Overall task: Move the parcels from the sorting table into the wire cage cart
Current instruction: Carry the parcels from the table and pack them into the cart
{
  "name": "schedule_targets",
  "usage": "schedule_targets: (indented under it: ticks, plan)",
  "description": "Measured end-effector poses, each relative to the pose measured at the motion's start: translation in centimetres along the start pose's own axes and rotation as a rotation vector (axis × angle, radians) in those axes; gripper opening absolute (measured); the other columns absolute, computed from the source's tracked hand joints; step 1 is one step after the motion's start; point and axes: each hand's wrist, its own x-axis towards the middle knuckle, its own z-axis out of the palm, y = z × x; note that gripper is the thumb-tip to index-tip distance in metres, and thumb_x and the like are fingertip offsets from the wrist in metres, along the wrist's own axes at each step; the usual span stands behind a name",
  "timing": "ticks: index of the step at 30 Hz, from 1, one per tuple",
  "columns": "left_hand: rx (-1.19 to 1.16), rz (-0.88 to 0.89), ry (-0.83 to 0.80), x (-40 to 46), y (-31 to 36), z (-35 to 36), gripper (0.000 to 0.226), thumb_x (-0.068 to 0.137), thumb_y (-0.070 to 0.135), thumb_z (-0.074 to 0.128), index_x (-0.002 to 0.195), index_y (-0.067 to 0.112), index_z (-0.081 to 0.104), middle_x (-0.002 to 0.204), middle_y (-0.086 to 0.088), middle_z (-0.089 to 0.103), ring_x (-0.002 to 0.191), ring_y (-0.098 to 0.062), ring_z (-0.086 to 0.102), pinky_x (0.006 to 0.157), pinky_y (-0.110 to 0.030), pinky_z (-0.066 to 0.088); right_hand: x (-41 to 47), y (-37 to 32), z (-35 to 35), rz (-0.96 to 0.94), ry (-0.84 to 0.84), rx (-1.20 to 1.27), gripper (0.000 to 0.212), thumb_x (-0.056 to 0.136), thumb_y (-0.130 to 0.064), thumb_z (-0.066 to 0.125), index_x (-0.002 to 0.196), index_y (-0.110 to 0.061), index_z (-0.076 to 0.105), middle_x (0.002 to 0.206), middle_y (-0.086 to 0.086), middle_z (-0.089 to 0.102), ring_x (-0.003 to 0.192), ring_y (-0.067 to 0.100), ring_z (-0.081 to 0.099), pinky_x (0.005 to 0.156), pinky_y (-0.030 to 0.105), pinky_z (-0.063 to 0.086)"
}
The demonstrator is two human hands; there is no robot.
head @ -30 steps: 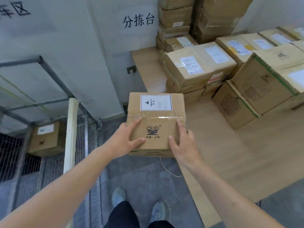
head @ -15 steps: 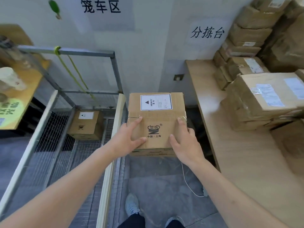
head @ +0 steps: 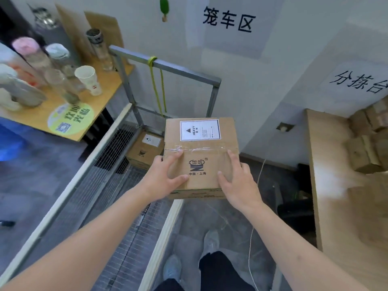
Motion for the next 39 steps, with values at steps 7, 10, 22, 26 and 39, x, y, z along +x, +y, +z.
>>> schedule_targets:
  ticks: [7,10,22,26,39]
  plan:
    - [-0.093,-0.171,0.14,5.2,-2.1,-1.4,0.081,0.091,0.047,0.075,0.157,0.049,0.03,0.144,0.003,0.038,0.129,-0.016,0.044,0.106,-0.033,0.04,10.4,-2.3,1.8,-0.152,-0.16,-0.034,0.069,0.102,-0.049,0.049,0.157,-0.052,0.009,0.133,0.004,0.044,0.097,0.022,0.058,0.08,0.041,0.053]
    - [-0.138,-0.244,0.225,7.6,-2.9,-0.8,0.082,0.089,0.046,0.077,0.158,0.045,0.033,0.149,0.004,0.041,0.137,-0.015,0.042,0.112,-0.032,0.034,15.4,-2.7,2.4,-0.254,-0.243,-0.039,0.069,0.101,-0.047,0.052,0.156,-0.052,0.01,0.133,0.005,0.045,0.102,0.021,0.056,0.077,0.038,0.048]
    - [-0.376,-0.53,0.51,14.0,-8.3,2.4,0.082,0.083,0.037,0.085,0.153,0.043,0.042,0.144,0.006,0.046,0.13,-0.011,0.045,0.109,-0.03,0.037,28.5,-5.0,9.0,-0.478,-0.521,-0.091,0.074,0.102,-0.04,0.058,0.162,-0.043,0.014,0.157,-0.002,0.034,0.137,0.016,0.045,0.104,0.036,0.044]
    - [-0.437,-0.579,0.535,15.7,-11.7,3.1,0.081,0.081,0.039,0.086,0.15,0.044,0.045,0.141,0.006,0.049,0.126,-0.012,0.05,0.112,-0.034,0.041,30.8,-6.1,12.7,-0.477,-0.573,-0.131,0.074,0.101,-0.038,0.059,0.161,-0.044,0.016,0.157,0.001,0.034,0.138,0.02,0.045,0.111,0.045,0.045]
    - [-0.633,-0.683,0.365,22.2,-24.3,5.3,0.088,0.081,0.046,0.085,0.156,0.043,0.039,0.149,0.01,0.047,0.132,-0.016,0.052,0.117,-0.041,0.041,38.1,-7.1,24.9,-0.409,-0.699,-0.335,0.073,0.095,-0.039,0.063,0.159,-0.039,0.027,0.144,0.0,0.045,0.119,0.016,0.05,0.103,0.046,0.051]
